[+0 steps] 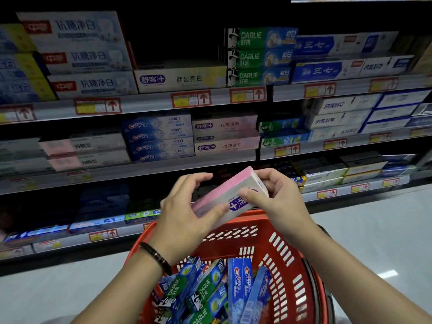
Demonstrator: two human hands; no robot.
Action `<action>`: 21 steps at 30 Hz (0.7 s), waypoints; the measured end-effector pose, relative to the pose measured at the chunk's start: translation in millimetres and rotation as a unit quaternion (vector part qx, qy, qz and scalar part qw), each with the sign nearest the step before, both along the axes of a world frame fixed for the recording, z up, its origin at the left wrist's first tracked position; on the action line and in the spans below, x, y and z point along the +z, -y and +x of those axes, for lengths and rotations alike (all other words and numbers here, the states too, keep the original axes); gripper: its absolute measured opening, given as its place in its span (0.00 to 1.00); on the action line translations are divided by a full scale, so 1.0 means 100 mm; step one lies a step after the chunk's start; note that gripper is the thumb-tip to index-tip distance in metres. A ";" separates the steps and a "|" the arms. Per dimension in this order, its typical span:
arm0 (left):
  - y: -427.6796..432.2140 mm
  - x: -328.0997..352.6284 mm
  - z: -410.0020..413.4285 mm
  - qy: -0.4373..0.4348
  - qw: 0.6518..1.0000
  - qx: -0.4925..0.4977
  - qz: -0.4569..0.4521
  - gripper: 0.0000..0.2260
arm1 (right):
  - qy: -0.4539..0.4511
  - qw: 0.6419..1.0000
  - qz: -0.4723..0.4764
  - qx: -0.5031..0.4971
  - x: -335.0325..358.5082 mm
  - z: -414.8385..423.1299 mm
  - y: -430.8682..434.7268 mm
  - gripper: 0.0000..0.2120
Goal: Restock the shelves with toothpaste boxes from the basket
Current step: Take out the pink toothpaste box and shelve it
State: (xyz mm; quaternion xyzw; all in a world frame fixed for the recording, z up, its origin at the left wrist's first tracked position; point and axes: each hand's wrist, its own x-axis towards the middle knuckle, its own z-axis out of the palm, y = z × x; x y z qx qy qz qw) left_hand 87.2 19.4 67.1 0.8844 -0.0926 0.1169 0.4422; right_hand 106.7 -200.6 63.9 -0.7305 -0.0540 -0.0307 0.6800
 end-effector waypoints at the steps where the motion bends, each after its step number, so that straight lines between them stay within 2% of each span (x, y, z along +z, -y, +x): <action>1: 0.02 0.00 0.00 -0.007 1.000 -0.016 -0.003 0.29 | 0.001 1.000 0.002 0.002 0.00 0.00 -0.01 0.19; 9: 0.10 -0.02 0.05 -0.044 0.994 -0.085 -0.049 0.22 | -0.004 1.000 -0.001 0.018 -0.06 -0.01 -0.11 0.22; 17: 0.11 -0.01 0.06 -0.072 0.986 -0.091 -0.117 0.20 | 0.016 0.999 -0.026 0.010 -0.06 -0.02 -0.15 0.21; 21: 0.11 -0.04 0.07 -0.075 0.982 -0.074 -0.159 0.22 | 0.034 0.998 -0.057 0.020 -0.07 0.03 -0.14 0.28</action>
